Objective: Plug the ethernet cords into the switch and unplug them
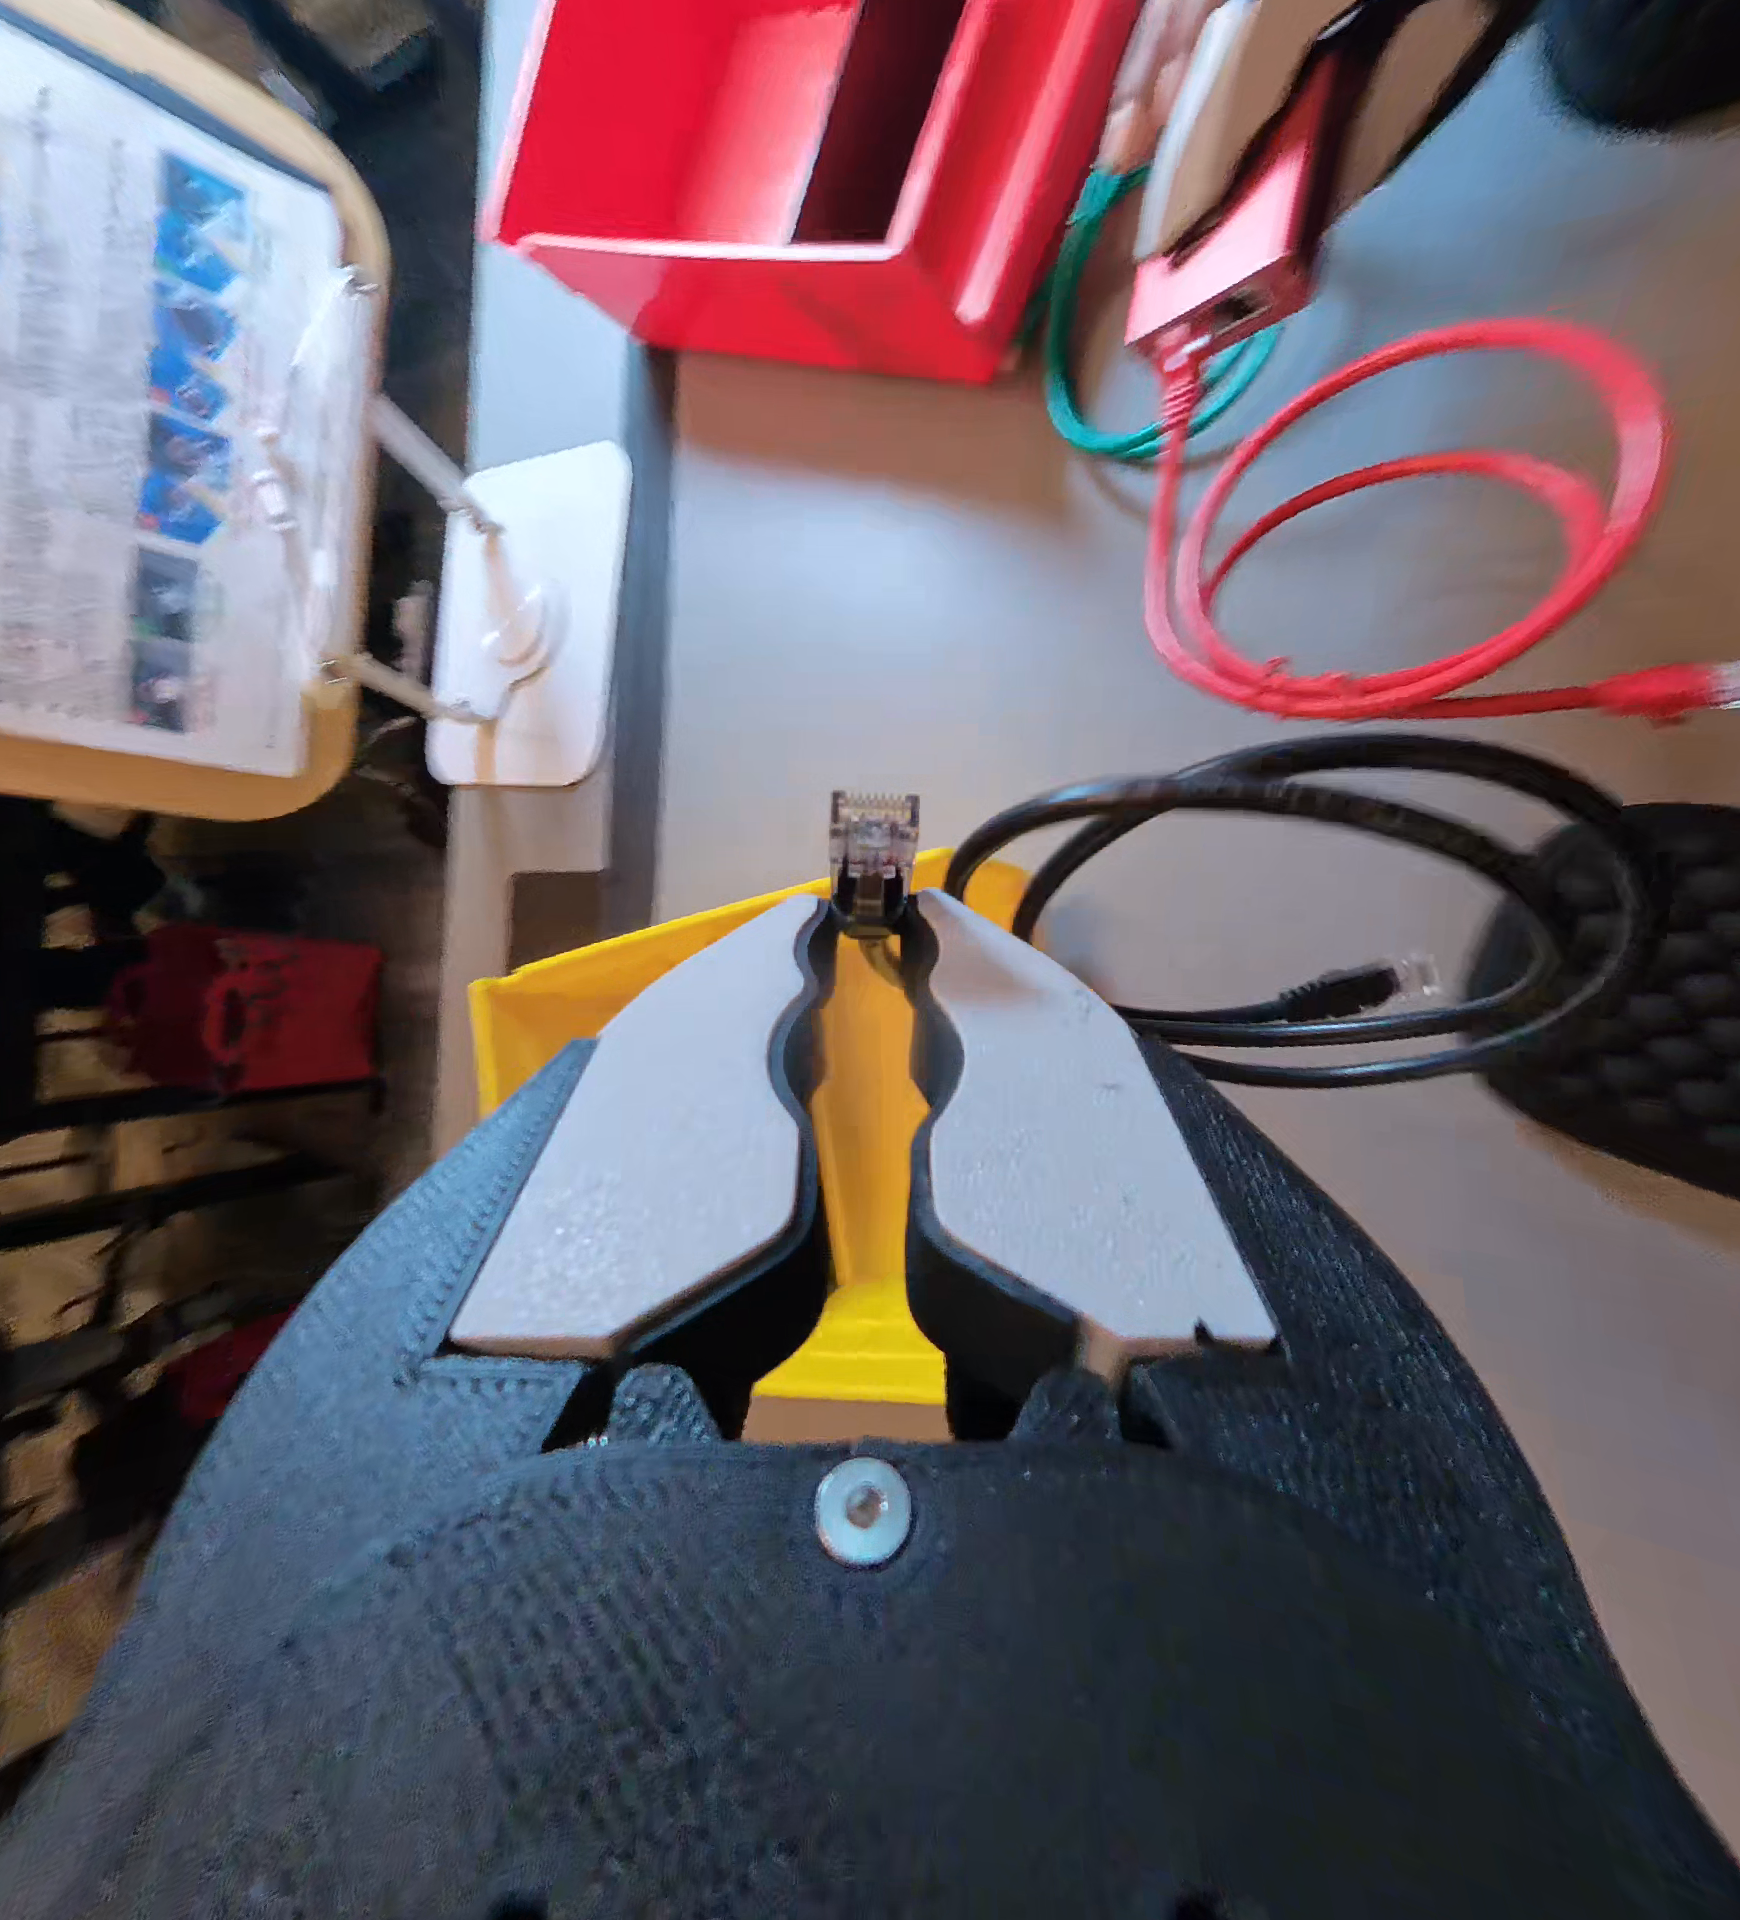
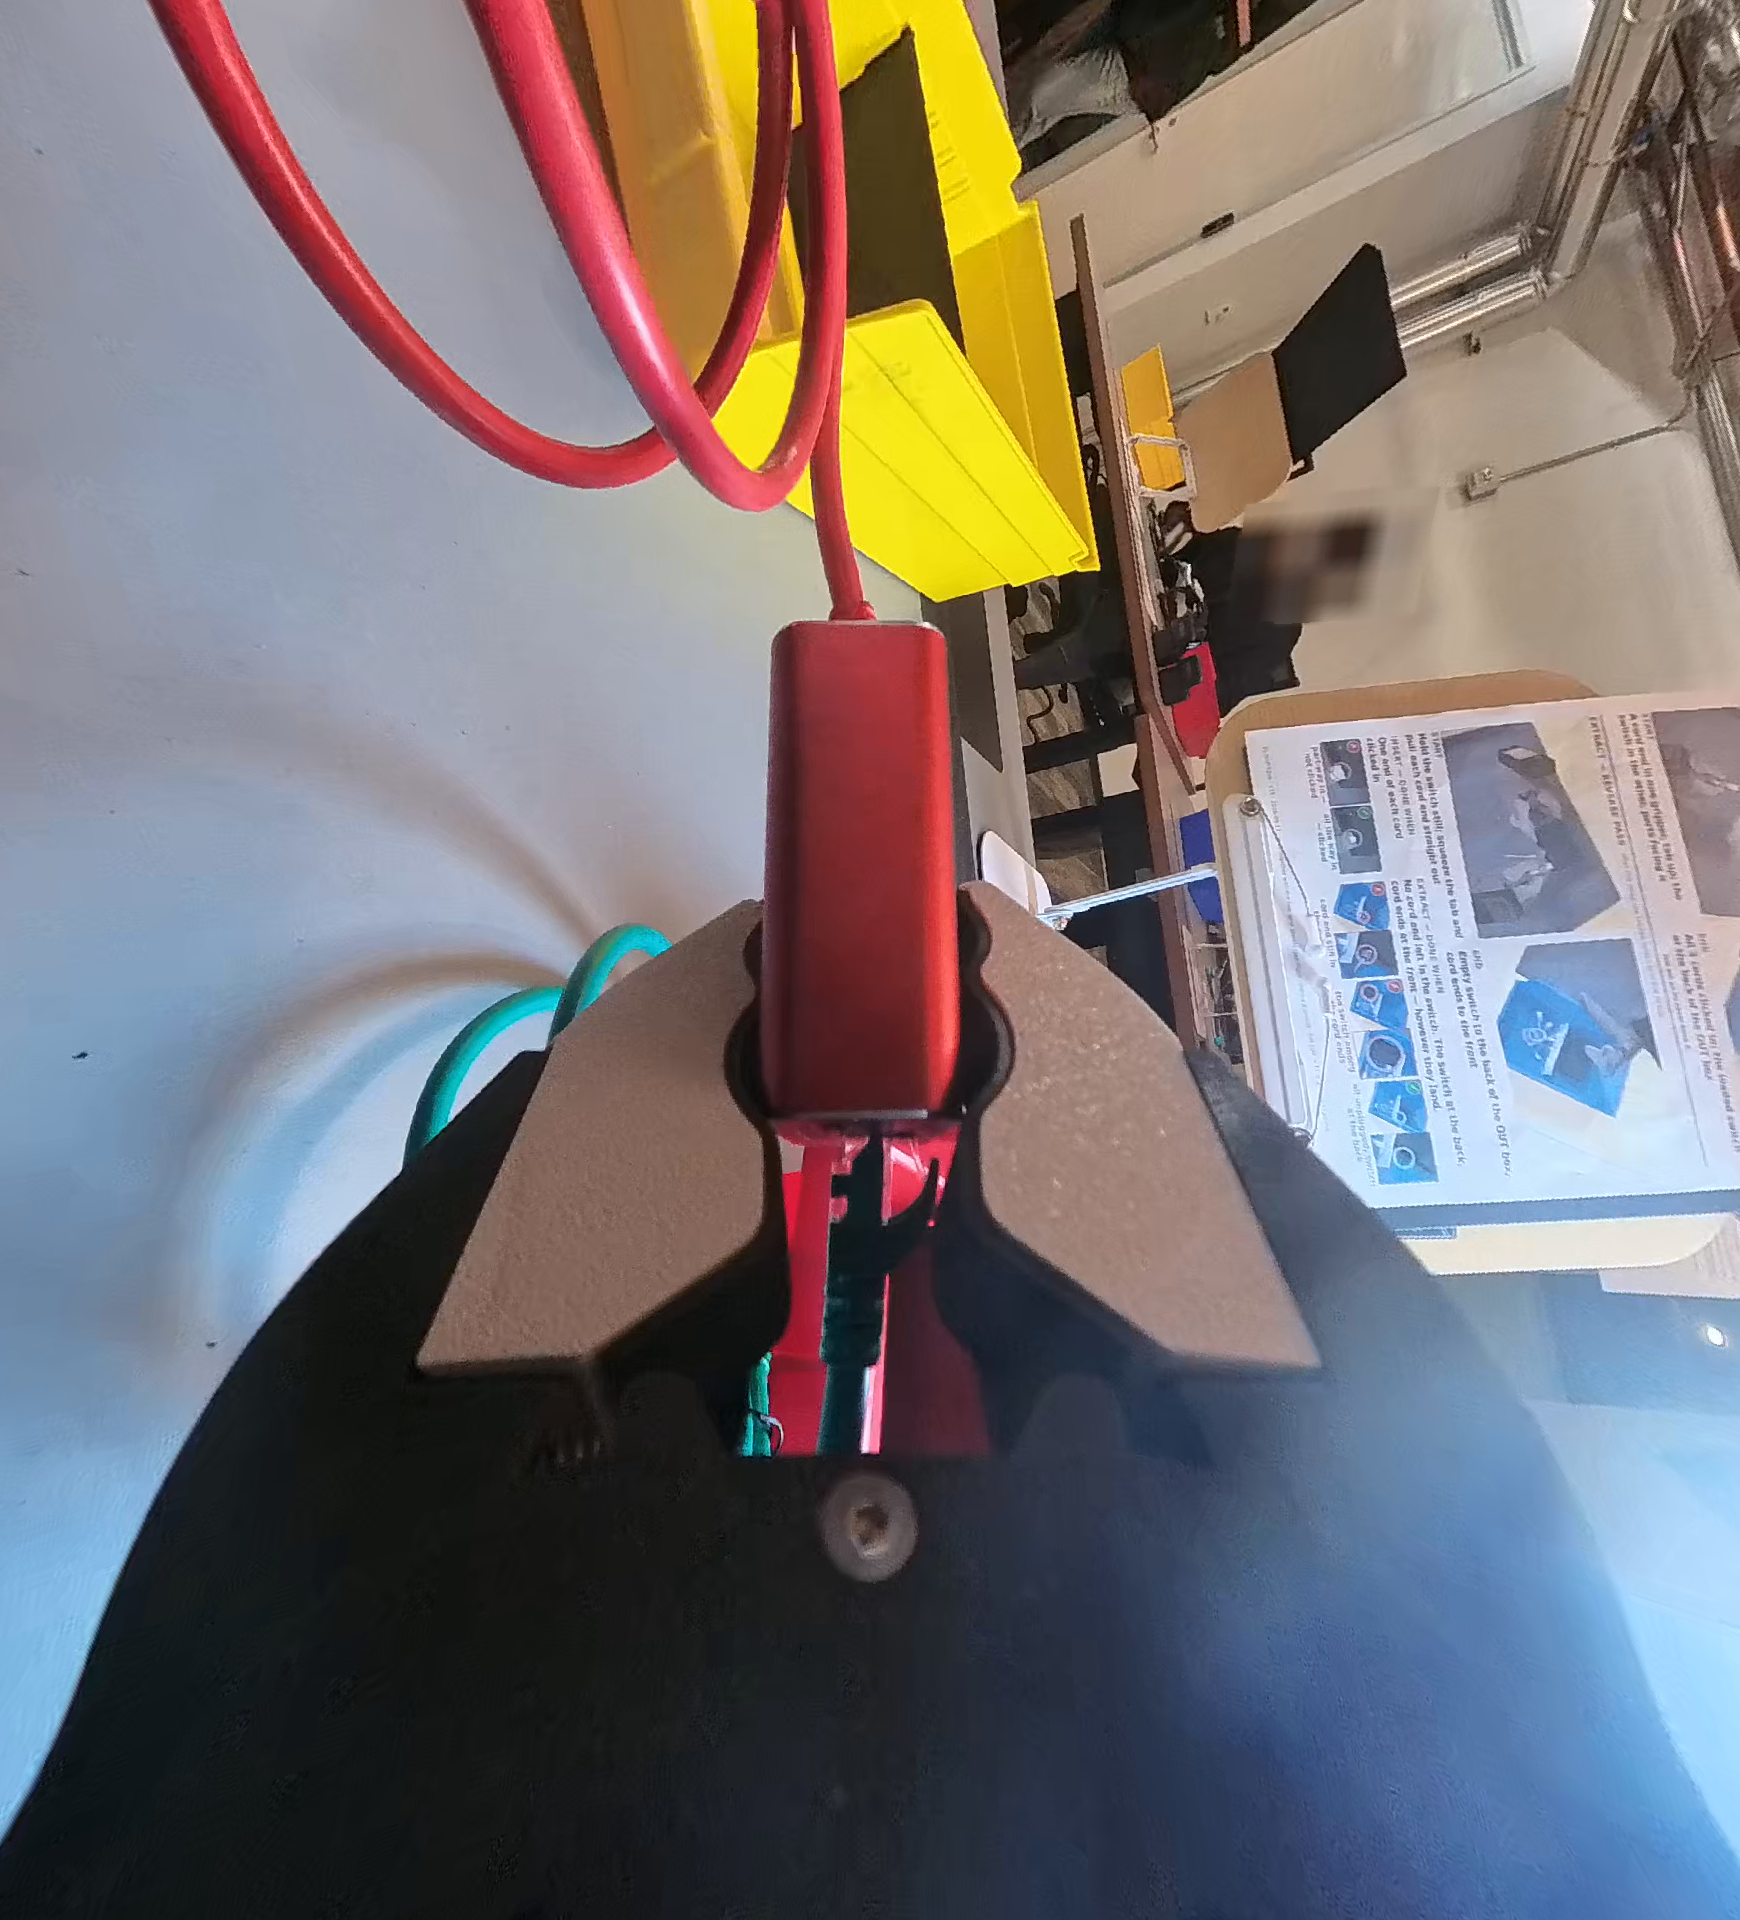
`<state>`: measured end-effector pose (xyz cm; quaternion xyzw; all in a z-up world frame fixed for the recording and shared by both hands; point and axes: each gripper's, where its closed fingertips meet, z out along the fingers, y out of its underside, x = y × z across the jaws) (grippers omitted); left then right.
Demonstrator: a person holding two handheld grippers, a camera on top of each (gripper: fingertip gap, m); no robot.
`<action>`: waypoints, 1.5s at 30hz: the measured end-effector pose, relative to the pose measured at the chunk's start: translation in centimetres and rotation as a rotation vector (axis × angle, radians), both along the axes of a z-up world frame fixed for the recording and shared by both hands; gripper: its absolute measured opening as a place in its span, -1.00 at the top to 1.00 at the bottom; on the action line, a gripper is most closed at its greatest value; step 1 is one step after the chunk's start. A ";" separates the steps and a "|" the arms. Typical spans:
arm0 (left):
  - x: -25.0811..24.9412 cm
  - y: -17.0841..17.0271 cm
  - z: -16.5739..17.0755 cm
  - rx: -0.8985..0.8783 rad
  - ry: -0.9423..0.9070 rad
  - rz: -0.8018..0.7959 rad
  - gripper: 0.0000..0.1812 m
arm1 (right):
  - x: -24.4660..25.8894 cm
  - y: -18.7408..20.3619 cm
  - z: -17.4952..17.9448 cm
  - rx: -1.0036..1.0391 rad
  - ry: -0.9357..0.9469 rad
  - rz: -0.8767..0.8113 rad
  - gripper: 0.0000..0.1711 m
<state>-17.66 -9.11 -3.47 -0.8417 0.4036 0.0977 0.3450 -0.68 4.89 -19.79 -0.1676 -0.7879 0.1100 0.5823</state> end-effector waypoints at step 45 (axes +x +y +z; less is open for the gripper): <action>7.4 3.4 -25.5 -0.285 -0.303 -0.060 0.71 | 3.3 4.3 -0.2 -0.056 -0.008 -0.101 0.66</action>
